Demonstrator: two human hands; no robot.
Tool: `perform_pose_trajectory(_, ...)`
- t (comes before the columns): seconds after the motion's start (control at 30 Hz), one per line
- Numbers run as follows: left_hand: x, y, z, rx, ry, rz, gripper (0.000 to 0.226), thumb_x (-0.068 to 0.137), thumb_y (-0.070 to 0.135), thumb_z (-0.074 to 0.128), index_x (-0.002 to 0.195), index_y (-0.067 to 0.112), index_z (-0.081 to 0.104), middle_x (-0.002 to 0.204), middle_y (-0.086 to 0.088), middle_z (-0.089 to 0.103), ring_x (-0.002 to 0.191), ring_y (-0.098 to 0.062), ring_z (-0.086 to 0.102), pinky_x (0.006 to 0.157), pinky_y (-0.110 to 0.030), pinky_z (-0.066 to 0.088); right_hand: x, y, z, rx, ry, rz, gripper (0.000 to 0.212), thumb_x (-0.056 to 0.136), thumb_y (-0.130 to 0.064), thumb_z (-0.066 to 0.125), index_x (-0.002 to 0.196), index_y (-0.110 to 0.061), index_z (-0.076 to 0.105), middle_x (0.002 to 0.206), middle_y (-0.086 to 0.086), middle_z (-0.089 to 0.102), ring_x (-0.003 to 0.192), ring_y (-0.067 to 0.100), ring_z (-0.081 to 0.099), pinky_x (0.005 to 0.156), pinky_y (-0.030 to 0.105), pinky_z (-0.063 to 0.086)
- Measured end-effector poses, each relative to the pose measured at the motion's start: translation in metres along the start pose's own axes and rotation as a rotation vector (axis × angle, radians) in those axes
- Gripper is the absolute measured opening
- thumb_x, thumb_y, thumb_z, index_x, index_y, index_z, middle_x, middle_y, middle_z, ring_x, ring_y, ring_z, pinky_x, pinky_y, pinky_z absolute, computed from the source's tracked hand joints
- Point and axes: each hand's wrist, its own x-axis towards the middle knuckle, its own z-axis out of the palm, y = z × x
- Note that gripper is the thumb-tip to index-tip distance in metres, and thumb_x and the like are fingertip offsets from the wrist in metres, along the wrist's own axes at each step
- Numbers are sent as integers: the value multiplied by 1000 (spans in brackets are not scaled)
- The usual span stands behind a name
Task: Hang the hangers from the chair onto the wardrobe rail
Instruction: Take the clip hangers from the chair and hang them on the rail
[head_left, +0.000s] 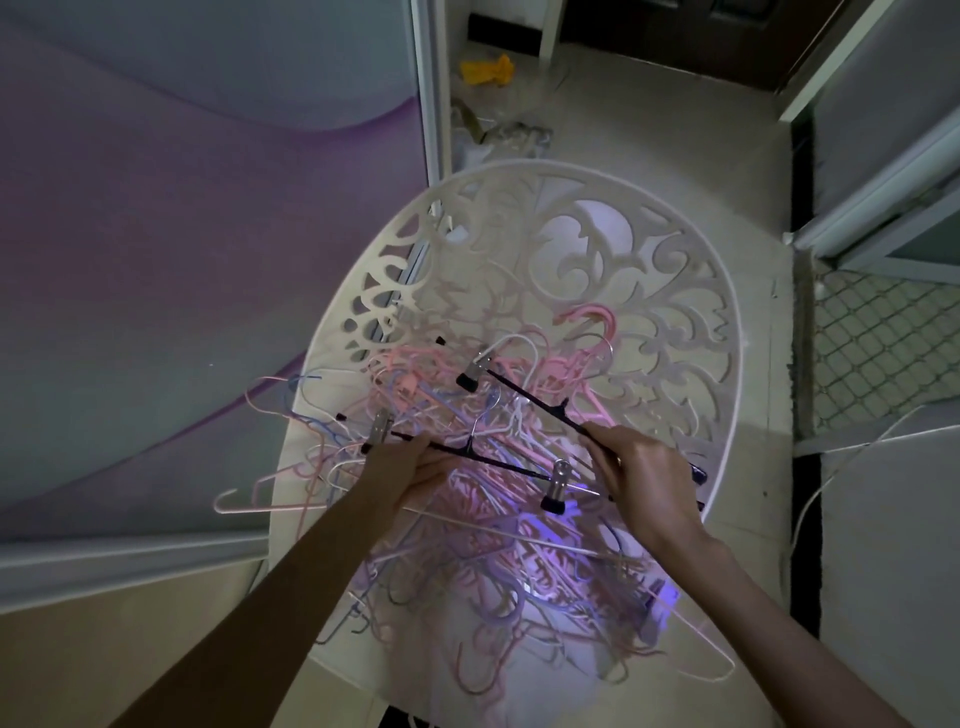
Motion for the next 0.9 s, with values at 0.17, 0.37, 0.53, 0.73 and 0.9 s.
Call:
perform_pose_trajectory(0.17, -7, 8, 7, -17, 33, 89, 22, 98, 9, 44, 83, 0, 58, 83, -15, 69, 47, -7, 67, 51, -18, 55, 1, -3, -5, 40, -38, -13, 14, 92, -25, 56, 101, -23, 67, 77, 3, 69, 71, 32, 66, 52, 35, 47)
perform_pose_trajectory(0.37, -15, 19, 11, -97, 83, 139, 25, 100, 11, 39, 83, -1, 55, 95, -19, 64, 52, -9, 69, 43, -15, 53, 18, -11, -17, 177, -194, 87, 27, 94, -30, 54, 93, -9, 70, 62, 13, 59, 54, 25, 48, 54, 34, 38)
perform_pose_trajectory(0.53, -22, 25, 9, -75, 162, 184, 23, 97, 12, 48, 78, 2, 57, 52, -2, 68, 43, -7, 65, 29, -10, 38, 45, -20, -31, 291, -397, 143, 20, 91, -26, 59, 88, -12, 74, 70, 17, 66, 61, 27, 52, 65, 38, 46)
perform_pose_trajectory(0.73, -29, 23, 7, -158, 172, 203, 24, 97, 9, 47, 76, 2, 56, 55, -5, 68, 44, -7, 66, 41, -16, 51, 54, -40, -32, -105, -379, -73, 27, 95, -29, 48, 74, -15, 56, 75, 14, 64, 80, 38, 58, 61, 37, 41)
perform_pose_trajectory(0.9, -32, 15, -7, -138, 207, 234, 23, 97, 14, 48, 79, 6, 60, 52, 3, 69, 47, -3, 66, 44, -12, 52, 42, -47, -27, -74, -337, -71, 24, 96, -27, 49, 80, -18, 63, 63, 9, 57, 66, 32, 52, 55, 33, 27)
